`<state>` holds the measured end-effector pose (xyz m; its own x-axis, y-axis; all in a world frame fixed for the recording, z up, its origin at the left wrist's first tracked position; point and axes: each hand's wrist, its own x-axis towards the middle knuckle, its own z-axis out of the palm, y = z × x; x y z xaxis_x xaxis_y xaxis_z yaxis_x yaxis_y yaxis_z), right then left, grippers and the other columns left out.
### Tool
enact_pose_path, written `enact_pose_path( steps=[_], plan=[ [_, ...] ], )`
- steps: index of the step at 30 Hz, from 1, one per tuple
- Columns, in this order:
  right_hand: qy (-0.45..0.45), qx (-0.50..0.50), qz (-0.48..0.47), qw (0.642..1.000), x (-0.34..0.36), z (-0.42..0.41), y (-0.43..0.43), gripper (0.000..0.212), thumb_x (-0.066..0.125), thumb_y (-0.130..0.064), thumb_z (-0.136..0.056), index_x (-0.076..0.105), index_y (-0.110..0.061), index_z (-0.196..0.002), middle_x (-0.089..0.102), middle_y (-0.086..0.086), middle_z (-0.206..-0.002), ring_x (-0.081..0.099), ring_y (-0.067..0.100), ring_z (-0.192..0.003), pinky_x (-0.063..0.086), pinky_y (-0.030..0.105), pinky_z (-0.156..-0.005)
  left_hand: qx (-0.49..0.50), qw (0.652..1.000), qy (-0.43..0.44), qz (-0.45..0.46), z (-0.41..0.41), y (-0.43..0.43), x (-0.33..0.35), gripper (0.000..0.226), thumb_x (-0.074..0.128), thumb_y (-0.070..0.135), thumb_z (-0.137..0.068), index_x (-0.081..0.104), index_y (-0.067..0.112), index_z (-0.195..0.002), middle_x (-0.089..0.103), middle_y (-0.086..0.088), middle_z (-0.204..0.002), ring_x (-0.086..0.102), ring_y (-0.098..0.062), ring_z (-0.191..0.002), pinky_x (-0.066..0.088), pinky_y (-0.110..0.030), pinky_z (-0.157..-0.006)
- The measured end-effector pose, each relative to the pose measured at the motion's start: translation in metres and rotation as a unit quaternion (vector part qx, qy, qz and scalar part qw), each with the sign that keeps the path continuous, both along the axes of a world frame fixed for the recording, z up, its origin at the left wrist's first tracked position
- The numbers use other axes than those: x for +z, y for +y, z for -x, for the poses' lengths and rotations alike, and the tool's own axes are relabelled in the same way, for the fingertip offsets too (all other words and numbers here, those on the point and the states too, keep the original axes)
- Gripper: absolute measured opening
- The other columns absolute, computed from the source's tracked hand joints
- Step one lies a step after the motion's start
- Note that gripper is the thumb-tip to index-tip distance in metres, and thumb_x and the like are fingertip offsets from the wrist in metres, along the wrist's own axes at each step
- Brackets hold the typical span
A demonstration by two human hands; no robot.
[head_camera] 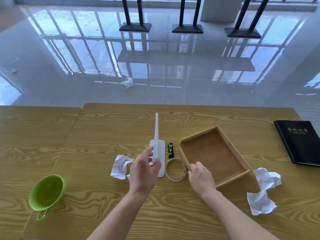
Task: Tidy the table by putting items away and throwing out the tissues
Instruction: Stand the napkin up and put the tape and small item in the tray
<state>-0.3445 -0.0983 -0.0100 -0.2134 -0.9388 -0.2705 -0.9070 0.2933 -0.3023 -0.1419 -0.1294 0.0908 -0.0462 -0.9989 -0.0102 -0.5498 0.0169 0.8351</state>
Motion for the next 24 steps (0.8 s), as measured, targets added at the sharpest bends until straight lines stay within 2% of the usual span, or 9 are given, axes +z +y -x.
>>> enact_pose_path(
  steps=[3, 7, 9, 11, 14, 17, 19, 22, 24],
  plan=[
    [-0.023, -0.016, -0.006, 1.000, 0.000, -0.012, -0.010, 0.019, 0.045, -0.025, -0.100, 0.054, -0.014, -0.087, 0.048, 0.000, -0.089, 0.051, 0.017, -0.077, 0.043, 0.028, -0.068, -0.001, 1.000, -0.015, 0.001, -0.006, -0.007, 0.002, 0.036, 0.061, 0.015, -0.090, 0.062, 0.023, -0.125, 0.071, 0.014, -0.098, 0.058, 0.011, -0.083, 0.040, 0.000, -0.067],
    [-0.043, -0.025, -0.016, 0.999, 0.001, -0.024, -0.022, 0.020, 0.045, -0.025, -0.101, 0.056, -0.013, -0.088, 0.047, -0.001, -0.089, 0.052, 0.018, -0.077, 0.041, 0.029, -0.068, -0.021, 0.999, -0.036, 0.015, -0.019, -0.017, 0.001, 0.034, 0.059, 0.013, -0.089, 0.065, 0.031, -0.117, 0.057, 0.018, -0.060, 0.052, -0.003, -0.057, 0.041, -0.016, -0.057],
    [-0.043, -0.026, -0.016, 0.999, 0.000, -0.031, -0.027, 0.021, 0.044, -0.024, -0.101, 0.055, -0.013, -0.087, 0.047, -0.001, -0.088, 0.051, 0.018, -0.077, 0.042, 0.030, -0.068, -0.022, 0.998, -0.048, 0.021, -0.024, -0.022, -0.001, 0.032, 0.058, 0.013, -0.088, 0.065, 0.032, -0.114, 0.052, 0.012, -0.055, 0.048, -0.010, -0.055, 0.043, -0.026, -0.056],
    [-0.043, -0.023, -0.014, 0.999, -0.002, -0.039, -0.030, 0.021, 0.044, -0.024, -0.101, 0.054, -0.013, -0.085, 0.046, 0.000, -0.088, 0.051, 0.019, -0.078, 0.042, 0.031, -0.069, -0.020, 0.998, -0.056, 0.032, -0.027, -0.026, -0.002, 0.032, 0.058, 0.014, -0.088, 0.065, 0.035, -0.112, 0.049, 0.015, -0.053, 0.048, -0.007, -0.056, 0.038, -0.022, -0.055],
    [-0.047, -0.020, -0.005, 0.999, -0.005, -0.047, -0.034, 0.022, 0.044, -0.025, -0.101, 0.051, -0.015, -0.083, 0.045, -0.001, -0.086, 0.049, 0.019, -0.077, 0.044, 0.033, -0.069, -0.037, 0.998, -0.045, 0.035, -0.025, -0.028, -0.002, 0.032, 0.058, 0.015, -0.089, 0.063, 0.036, -0.112, 0.059, 0.019, -0.065, 0.055, -0.002, -0.068, 0.043, -0.018, -0.060],
    [-0.067, -0.016, 0.002, 0.998, -0.006, -0.049, -0.032, 0.016, 0.051, -0.033, -0.097, 0.054, -0.017, -0.093, 0.046, -0.003, -0.089, 0.052, 0.020, -0.082, 0.048, 0.035, -0.073, -0.049, 0.997, -0.033, 0.044, -0.022, -0.027, -0.004, 0.026, 0.058, 0.013, -0.088, 0.063, 0.031, -0.106, 0.066, 0.014, -0.078, 0.058, 0.002, -0.080, 0.041, -0.009, -0.064],
    [-0.072, -0.005, 0.002, 0.997, -0.006, -0.050, -0.025, 0.027, 0.064, -0.038, -0.088, 0.052, -0.022, -0.105, 0.047, -0.005, -0.093, 0.052, 0.019, -0.088, 0.048, 0.033, -0.073, -0.049, 0.997, -0.021, 0.047, -0.022, -0.026, -0.004, 0.029, 0.060, 0.011, -0.087, 0.064, 0.032, -0.107, 0.066, 0.017, -0.081, 0.057, 0.008, -0.084, 0.039, -0.002, -0.066],
    [-0.054, 0.011, -0.002, 0.998, -0.010, -0.052, -0.015, 0.054, 0.077, -0.031, -0.078, 0.045, -0.023, -0.121, 0.047, -0.004, -0.100, 0.051, 0.018, -0.093, 0.050, 0.031, -0.074, -0.056, 0.997, -0.005, 0.044, -0.024, -0.027, -0.004, 0.035, 0.061, 0.010, -0.087, 0.065, 0.030, -0.115, 0.066, 0.021, -0.087, 0.055, 0.013, -0.086, 0.038, 0.001, -0.067],
    [-0.050, -0.002, 0.009, 0.999, -0.011, -0.053, -0.016, 0.048, 0.076, -0.025, -0.080, 0.046, -0.023, -0.118, 0.048, -0.005, -0.100, 0.055, 0.018, -0.093, 0.048, 0.028, -0.072, -0.064, 0.997, 0.001, 0.036, -0.026, -0.029, -0.004, 0.034, 0.060, 0.010, -0.087, 0.065, 0.028, -0.116, 0.068, 0.019, -0.089, 0.057, 0.011, -0.088, 0.039, 0.000, -0.067]
  ],
)
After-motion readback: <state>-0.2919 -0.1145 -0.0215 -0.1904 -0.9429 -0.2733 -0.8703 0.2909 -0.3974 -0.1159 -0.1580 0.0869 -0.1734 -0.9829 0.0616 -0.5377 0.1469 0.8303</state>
